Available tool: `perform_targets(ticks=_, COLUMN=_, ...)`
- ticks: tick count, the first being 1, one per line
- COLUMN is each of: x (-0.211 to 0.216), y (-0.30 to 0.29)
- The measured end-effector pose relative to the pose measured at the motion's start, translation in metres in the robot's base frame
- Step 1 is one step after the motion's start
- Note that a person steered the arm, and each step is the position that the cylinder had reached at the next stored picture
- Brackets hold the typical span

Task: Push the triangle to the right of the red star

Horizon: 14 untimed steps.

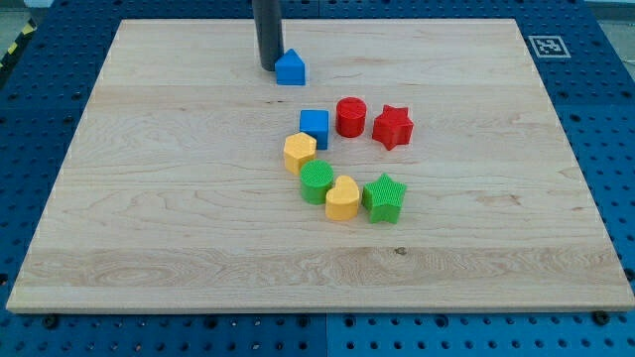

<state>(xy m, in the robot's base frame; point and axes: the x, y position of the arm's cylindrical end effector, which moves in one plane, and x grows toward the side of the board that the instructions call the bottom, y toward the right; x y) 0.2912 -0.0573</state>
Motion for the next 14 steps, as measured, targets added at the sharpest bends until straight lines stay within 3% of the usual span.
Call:
perform_targets(ticks=3, x=0.054, y=0.037)
perform_targets(ticks=7, x=0.055, y=0.156)
perform_targets(ticks=14, x=0.052, y=0.264)
